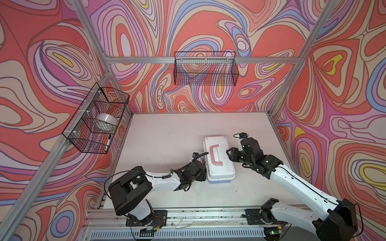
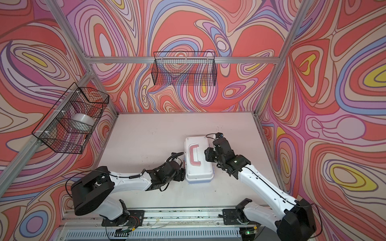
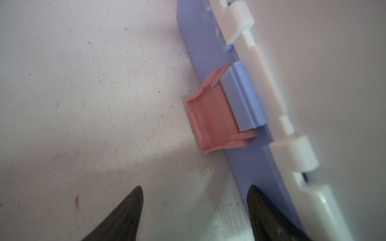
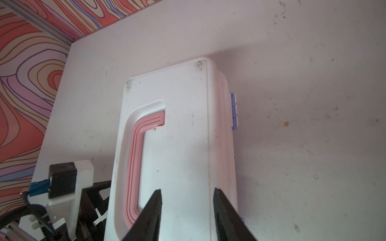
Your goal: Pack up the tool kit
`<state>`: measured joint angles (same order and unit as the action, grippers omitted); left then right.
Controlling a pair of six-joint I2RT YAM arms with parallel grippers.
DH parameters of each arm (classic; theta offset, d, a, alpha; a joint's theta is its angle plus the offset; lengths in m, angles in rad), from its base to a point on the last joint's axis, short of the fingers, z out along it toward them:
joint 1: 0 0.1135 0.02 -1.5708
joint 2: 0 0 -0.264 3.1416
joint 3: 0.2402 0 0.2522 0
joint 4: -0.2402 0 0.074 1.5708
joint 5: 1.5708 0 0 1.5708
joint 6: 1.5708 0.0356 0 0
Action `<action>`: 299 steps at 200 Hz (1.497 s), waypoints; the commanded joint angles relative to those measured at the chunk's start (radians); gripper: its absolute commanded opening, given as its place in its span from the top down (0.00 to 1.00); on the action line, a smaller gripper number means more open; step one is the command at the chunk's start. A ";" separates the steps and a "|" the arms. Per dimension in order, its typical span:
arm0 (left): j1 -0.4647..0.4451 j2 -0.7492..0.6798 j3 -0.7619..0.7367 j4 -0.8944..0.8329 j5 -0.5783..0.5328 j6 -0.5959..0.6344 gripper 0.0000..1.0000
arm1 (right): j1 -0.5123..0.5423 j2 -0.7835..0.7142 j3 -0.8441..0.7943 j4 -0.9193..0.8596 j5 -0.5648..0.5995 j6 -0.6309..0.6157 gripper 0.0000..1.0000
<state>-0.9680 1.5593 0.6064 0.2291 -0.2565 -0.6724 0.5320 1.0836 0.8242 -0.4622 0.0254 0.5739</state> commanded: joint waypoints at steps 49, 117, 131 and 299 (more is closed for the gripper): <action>-0.009 0.107 -0.059 0.270 -0.072 0.040 0.22 | 0.007 0.002 -0.001 0.015 0.006 0.004 0.58; -0.010 0.163 -0.048 0.306 -0.143 0.033 0.24 | 0.007 -0.002 -0.009 0.009 0.013 0.009 0.59; -0.009 0.163 -0.055 0.310 -0.168 0.031 0.24 | 0.007 0.000 -0.010 0.008 0.013 0.007 0.59; -0.009 0.075 -0.081 0.292 -0.264 0.050 0.26 | 0.006 0.012 -0.006 0.007 -0.008 0.010 0.60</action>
<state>-0.9749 1.6684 0.5354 0.5278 -0.4797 -0.6308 0.5320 1.0946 0.8242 -0.4576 0.0242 0.5785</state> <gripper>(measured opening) 0.744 0.402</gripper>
